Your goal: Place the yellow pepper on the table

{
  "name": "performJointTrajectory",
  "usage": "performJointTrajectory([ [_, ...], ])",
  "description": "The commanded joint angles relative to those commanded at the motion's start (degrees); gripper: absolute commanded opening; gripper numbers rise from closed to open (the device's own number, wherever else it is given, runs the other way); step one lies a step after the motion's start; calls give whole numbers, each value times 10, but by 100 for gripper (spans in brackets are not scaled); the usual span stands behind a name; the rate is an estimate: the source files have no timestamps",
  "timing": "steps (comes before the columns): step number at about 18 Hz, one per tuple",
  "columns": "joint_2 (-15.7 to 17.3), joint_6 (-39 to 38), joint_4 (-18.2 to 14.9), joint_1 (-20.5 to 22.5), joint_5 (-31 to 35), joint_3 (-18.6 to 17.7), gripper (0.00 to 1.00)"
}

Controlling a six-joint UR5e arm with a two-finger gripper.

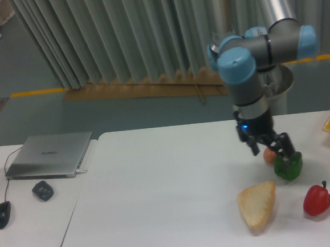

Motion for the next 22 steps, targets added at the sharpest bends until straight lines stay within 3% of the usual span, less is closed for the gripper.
performJointTrajectory([
  [8,4,230,0,123,-61,-4,100],
  [12,3,398,0,225,-98,-11,100],
  [19,-3,495,0,273,-106,-13,100],
  [22,-19,522,3,288,-106,-9,100],
])
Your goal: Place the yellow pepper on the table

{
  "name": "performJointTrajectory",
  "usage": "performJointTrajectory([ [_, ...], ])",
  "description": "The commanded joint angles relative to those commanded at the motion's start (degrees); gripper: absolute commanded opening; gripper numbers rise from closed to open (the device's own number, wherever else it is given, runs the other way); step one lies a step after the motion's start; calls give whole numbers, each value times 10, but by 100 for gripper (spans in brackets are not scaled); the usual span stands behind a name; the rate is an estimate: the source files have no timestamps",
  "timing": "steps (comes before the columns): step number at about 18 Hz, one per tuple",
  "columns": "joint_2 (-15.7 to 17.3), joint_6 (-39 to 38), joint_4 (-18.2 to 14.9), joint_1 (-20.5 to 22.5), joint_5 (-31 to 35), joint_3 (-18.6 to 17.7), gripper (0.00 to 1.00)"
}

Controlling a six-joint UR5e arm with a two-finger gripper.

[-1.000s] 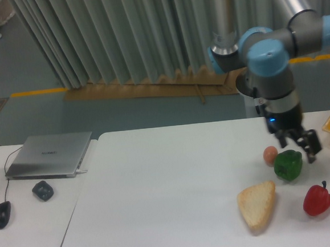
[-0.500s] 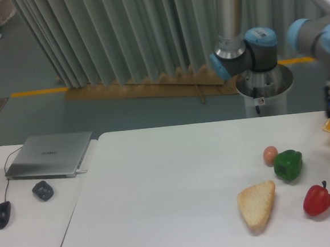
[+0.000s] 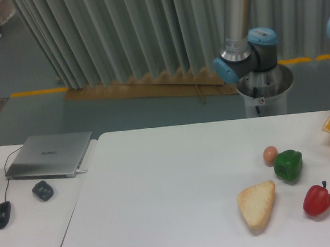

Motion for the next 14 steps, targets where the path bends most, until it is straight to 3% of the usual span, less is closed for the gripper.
performJointTrajectory([
  [8,-12,19,5,49,3,-2,100],
  [14,-47,19,25,76,3,4,100],
])
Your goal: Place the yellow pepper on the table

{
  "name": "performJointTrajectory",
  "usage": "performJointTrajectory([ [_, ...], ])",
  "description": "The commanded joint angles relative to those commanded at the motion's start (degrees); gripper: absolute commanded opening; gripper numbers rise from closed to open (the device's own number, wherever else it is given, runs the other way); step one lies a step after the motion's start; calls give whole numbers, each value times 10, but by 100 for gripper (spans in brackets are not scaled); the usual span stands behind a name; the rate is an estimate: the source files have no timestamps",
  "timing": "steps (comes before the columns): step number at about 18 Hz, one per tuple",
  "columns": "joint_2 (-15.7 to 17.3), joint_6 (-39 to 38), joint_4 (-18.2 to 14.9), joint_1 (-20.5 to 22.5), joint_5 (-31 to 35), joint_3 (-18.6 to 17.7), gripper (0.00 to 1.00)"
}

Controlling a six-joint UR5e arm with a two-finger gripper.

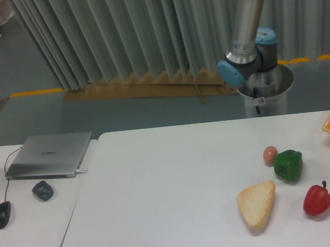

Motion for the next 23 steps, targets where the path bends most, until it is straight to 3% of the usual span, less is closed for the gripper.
performJointTrajectory([
  [7,-34,4,19,4,-1,25,100],
  [23,-57,-18,44,16,1,15,100],
])
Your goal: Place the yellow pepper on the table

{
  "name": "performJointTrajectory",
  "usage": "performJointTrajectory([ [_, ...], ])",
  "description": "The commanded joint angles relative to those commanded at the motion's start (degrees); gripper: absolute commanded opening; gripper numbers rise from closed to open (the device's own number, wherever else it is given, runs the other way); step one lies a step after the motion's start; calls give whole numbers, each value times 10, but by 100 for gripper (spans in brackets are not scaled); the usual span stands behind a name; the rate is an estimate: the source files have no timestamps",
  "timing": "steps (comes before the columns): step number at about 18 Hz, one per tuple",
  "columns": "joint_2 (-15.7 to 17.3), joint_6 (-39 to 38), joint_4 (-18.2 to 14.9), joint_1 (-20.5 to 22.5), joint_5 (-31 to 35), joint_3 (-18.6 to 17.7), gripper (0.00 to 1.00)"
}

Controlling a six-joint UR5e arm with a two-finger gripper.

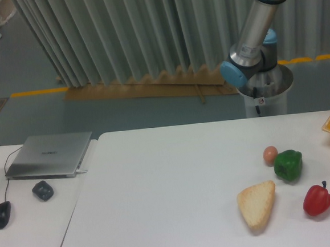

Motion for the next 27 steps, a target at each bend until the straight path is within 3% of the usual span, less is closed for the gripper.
performJointTrajectory([
  [7,-4,-2,5,-1,2,-7,98],
  [9,-4,-2,5,0,2,-10,61],
  [15,-1,7,3,2,3,-9,60],
  [18,16,4,-3,0,4,-6,60],
  [27,80,-47,-110,-30,-3,-5,59],
])
